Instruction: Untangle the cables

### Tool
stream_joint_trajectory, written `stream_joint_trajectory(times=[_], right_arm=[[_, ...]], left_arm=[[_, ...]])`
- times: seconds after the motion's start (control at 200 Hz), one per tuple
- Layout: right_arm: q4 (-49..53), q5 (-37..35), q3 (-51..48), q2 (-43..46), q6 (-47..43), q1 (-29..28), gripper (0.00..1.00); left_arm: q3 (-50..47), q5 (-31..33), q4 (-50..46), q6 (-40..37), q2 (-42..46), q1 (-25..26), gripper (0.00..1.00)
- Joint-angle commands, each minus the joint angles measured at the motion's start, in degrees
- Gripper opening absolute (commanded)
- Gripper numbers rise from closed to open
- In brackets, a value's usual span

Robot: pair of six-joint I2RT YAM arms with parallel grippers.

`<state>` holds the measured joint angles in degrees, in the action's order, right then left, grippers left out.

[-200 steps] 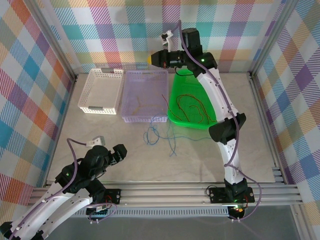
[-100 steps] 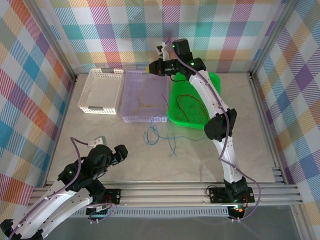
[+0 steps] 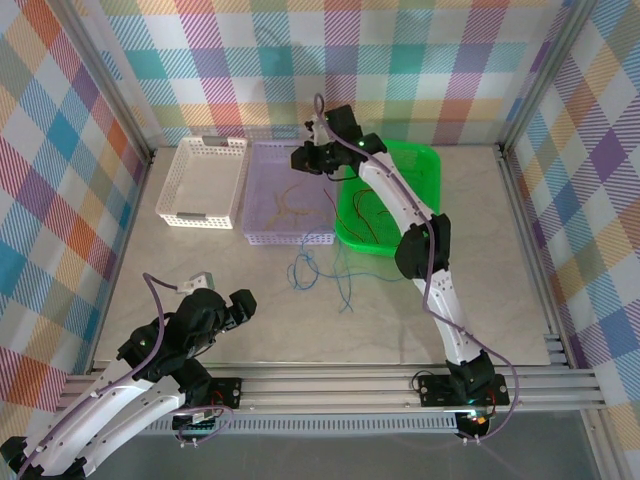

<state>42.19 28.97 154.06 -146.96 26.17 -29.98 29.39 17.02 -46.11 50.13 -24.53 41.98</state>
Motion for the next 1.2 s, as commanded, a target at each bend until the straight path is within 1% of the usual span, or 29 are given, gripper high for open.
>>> stream_joint_trajectory(times=[0.0, 0.105, 0.135, 0.185, 0.325, 0.405, 0.525, 0.595, 0.685, 0.77, 0.845, 0.915, 0.965, 1.05, 1.115, 1.195], right_arm=[[2.3, -4.2, 0.7, -1.0, -3.6, -1.6, 0.25], [3.6, -4.3, 1.1, 0.2, -4.3, -1.7, 0.33], [3.9, -4.5, 1.1, 0.9, -4.6, -1.7, 0.36], [4.4, -5.7, 1.1, 2.3, -5.1, -1.7, 0.46], [6.4, -8.2, 0.4, 7.4, -7.5, -1.7, 0.60], [7.1, -9.3, -1.9, 11.5, -8.5, -1.6, 0.64], [6.8, -9.7, -8.4, 18.7, -10.3, -1.8, 0.69], [6.1, -9.8, -14.1, 23.7, -11.2, -1.8, 0.71], [3.5, -10.5, -24.7, 31.1, -12.2, -2.0, 0.73], [-0.7, -12.3, -37.8, 39.3, -12.9, -2.0, 0.73], [-5.4, -15.3, -50.5, 46.7, -13.0, -2.0, 0.75], [-9.9, -17.5, -60.4, 52.0, -13.2, -2.0, 0.76], [-11.4, -18.1, -65.3, 53.8, -13.1, -2.0, 0.77], [-10.6, -17.8, -70.7, 55.3, -11.8, -2.0, 0.76], [-14.2, -16.4, -77.1, 56.6, -10.7, -2.1, 0.76], [-17.6, -17.8, -83.0, 57.1, -10.1, -2.2, 0.76]], left_arm=[[-0.8, -0.5, 1.7, 0.3, -0.1, 0.5, 0.97], [-0.9, -0.7, 1.7, 0.3, -0.1, 0.5, 0.97], [-1.1, -0.7, 1.7, 0.3, -0.1, 0.4, 0.97], [-1.0, -0.7, 1.6, 0.3, -0.1, 0.4, 0.97], [-1.1, -0.9, 1.7, 0.4, 0.1, 0.4, 0.97], [-1.4, -1.0, 1.8, 0.6, 0.4, 0.4, 0.97], [-1.7, -1.2, 1.7, 0.8, 0.9, 0.5, 0.97], [-1.8, -1.2, 1.7, 0.9, 1.0, 0.5, 0.97], [-2.0, -1.3, 2.1, 1.1, 1.1, 0.5, 0.97], [-2.1, -1.5, 2.3, 1.2, 1.2, 0.4, 0.97], [-2.5, -1.6, 2.5, 1.2, 1.4, 0.4, 0.97], [-2.9, -1.7, 2.9, 1.3, 1.5, 0.4, 0.97], [-3.1, -1.9, 3.4, 1.3, 1.3, 0.4, 0.97], [-3.1, -2.2, 4.2, 1.3, 0.6, 0.5, 0.97], [-3.0, -2.5, 4.7, 1.4, 0.3, 0.4, 0.97], [-3.5, -2.9, 5.4, 1.8, 0.5, 0.4, 0.97]])
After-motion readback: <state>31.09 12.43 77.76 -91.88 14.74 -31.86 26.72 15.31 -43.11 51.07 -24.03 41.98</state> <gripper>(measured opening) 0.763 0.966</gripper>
